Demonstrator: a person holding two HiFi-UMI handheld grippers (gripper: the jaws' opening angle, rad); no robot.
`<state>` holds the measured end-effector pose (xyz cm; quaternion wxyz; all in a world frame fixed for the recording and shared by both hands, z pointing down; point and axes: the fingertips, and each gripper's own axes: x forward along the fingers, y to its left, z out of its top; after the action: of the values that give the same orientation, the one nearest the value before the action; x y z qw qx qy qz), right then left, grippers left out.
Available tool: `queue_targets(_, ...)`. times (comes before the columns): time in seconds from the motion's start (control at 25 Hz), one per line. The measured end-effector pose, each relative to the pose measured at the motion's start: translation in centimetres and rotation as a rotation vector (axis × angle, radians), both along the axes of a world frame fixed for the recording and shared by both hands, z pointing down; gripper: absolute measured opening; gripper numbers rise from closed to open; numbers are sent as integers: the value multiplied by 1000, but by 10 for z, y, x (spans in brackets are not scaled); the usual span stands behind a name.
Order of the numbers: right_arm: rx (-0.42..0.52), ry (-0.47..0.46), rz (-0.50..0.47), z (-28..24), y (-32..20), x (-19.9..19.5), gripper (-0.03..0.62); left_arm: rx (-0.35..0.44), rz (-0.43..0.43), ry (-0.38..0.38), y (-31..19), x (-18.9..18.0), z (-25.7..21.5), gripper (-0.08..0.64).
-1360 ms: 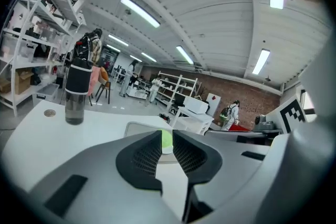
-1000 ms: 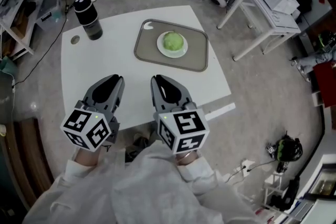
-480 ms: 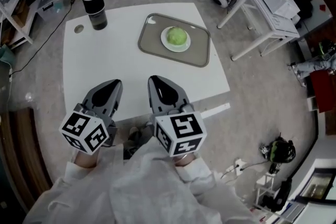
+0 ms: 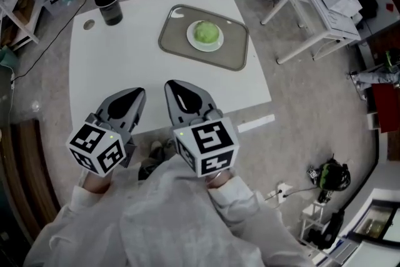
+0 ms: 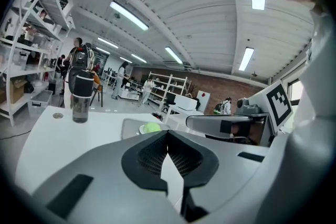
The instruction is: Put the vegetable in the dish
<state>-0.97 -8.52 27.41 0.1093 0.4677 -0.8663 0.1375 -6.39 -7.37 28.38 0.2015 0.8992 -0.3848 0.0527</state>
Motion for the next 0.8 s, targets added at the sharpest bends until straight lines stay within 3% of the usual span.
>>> queue_targets(0.28, -25, 64, -154, 3, 4, -6, 15, -45, 46, -81, 9, 7, 16, 9)
queue_targets(0.56, -132, 77, -230, 35, 18, 1, 15, -95, 52, -101, 17, 22, 41, 9)
queue_targets(0.8, -171, 77, -292, 44, 19, 2, 14, -111, 62, -107, 12, 29, 49, 9)
